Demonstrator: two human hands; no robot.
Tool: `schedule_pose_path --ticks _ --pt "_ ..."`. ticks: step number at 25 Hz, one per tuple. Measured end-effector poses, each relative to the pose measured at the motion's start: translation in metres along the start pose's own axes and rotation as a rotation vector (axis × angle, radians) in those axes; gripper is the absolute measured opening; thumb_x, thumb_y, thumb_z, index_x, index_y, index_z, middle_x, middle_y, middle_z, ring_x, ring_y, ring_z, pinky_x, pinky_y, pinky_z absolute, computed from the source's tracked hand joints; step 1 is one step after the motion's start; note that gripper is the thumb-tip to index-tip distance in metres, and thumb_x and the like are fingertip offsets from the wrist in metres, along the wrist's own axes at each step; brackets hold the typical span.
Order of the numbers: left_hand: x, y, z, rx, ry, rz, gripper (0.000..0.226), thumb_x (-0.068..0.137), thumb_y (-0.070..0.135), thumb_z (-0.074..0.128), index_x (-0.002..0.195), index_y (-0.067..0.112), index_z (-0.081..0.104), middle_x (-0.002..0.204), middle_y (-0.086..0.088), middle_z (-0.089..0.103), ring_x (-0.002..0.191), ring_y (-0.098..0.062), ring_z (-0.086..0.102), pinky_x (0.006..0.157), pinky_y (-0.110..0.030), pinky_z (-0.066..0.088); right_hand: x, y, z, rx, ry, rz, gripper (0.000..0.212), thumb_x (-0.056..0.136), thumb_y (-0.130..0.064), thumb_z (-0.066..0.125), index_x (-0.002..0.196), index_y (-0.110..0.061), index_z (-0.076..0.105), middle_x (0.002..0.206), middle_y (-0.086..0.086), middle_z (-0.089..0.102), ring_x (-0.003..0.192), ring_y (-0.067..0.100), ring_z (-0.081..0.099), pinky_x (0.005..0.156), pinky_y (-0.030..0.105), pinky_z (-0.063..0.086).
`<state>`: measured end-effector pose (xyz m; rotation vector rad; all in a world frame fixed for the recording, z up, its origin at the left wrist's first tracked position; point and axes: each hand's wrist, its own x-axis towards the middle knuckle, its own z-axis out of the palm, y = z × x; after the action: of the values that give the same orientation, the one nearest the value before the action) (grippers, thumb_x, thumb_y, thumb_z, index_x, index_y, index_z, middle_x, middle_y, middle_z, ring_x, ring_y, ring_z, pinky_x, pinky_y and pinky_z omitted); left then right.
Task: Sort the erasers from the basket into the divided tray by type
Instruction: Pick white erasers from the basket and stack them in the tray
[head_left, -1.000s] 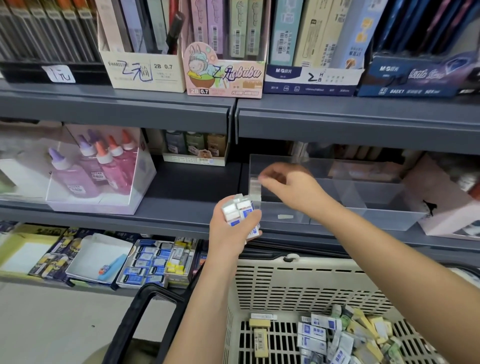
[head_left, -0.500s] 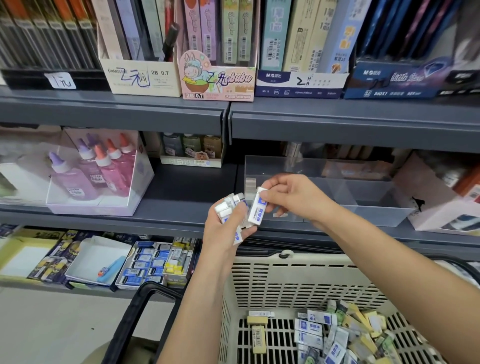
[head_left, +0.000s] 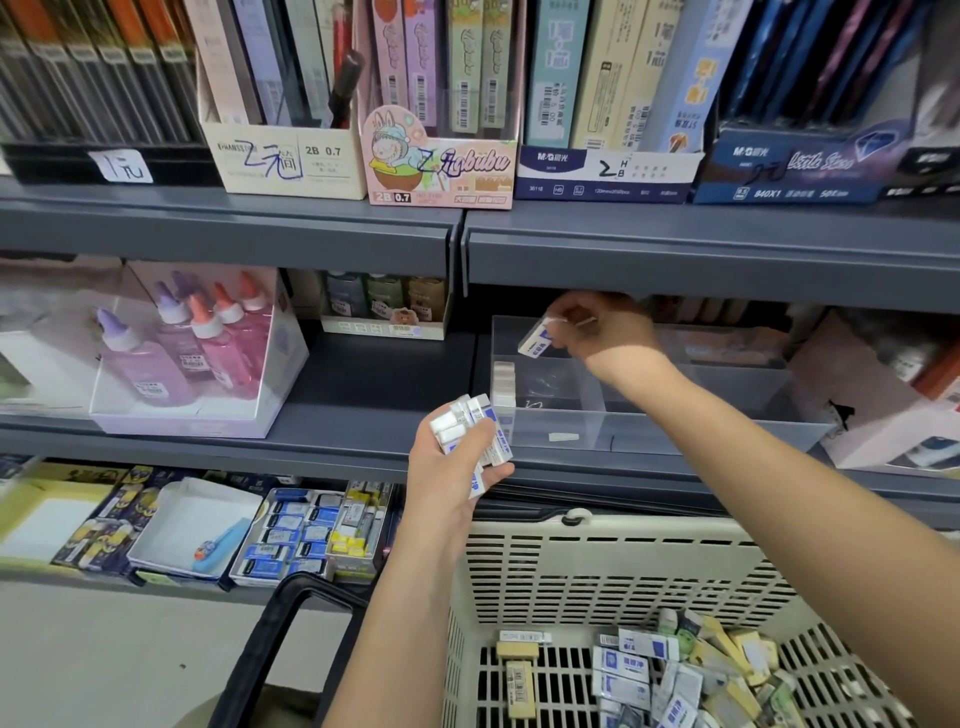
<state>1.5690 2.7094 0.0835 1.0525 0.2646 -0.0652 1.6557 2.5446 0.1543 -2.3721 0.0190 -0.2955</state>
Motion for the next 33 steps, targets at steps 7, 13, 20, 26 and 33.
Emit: schedule_pose_path --ticks 7,13,20,26,33 --pt "0.000 0.001 0.001 0.010 -0.008 0.001 0.026 0.085 0.009 0.066 0.104 0.023 0.056 0.100 -0.005 0.067 0.081 -0.014 0.069 0.057 -0.023 0.054 0.007 -0.007 0.024 -0.044 -0.050 -0.088 0.014 0.085 -0.018 0.062 0.098 -0.020 0.065 0.086 -0.003 0.062 0.088 0.019 0.061 0.085 0.029 0.048" --pt "0.000 0.001 0.001 0.012 -0.011 -0.004 0.026 0.085 0.008 0.066 0.104 0.022 0.056 0.099 -0.006 0.066 0.080 -0.014 0.068 0.056 -0.023 0.053 0.004 -0.008 0.030 -0.105 -0.151 -0.069 0.010 0.085 -0.023 0.063 0.094 -0.025 0.065 0.085 -0.009 0.060 0.083 0.013 0.057 0.081 0.023 0.045" --pt "0.000 0.001 0.001 0.005 -0.008 -0.006 0.025 0.084 0.007 0.066 0.102 0.022 0.057 0.095 -0.004 0.067 0.073 -0.010 0.069 0.055 -0.023 0.053 0.003 0.001 0.046 -0.212 -0.204 -0.072 0.015 0.089 -0.010 0.051 0.094 -0.016 0.064 0.096 0.003 0.070 0.091 0.022 0.063 0.082 0.027 0.049" --pt "0.000 0.001 0.001 0.009 -0.020 -0.011 0.026 0.084 0.006 0.065 0.103 0.021 0.057 0.095 -0.004 0.068 0.073 -0.010 0.070 0.055 -0.023 0.053 -0.006 0.002 0.037 -0.257 -0.234 -0.081 0.027 0.093 -0.015 0.044 0.111 -0.022 0.064 0.109 0.000 0.067 0.099 0.022 0.061 0.089 0.030 0.048" --pt "-0.005 0.004 0.003 0.053 -0.102 -0.001 0.029 0.084 0.003 0.065 0.106 0.020 0.057 0.096 -0.007 0.069 0.076 -0.012 0.068 0.055 -0.023 0.053 -0.053 -0.018 0.019 0.173 -0.464 -0.124 0.012 0.084 -0.025 0.066 0.091 -0.017 0.069 0.076 0.001 0.070 0.065 0.008 0.062 0.061 0.013 0.049"
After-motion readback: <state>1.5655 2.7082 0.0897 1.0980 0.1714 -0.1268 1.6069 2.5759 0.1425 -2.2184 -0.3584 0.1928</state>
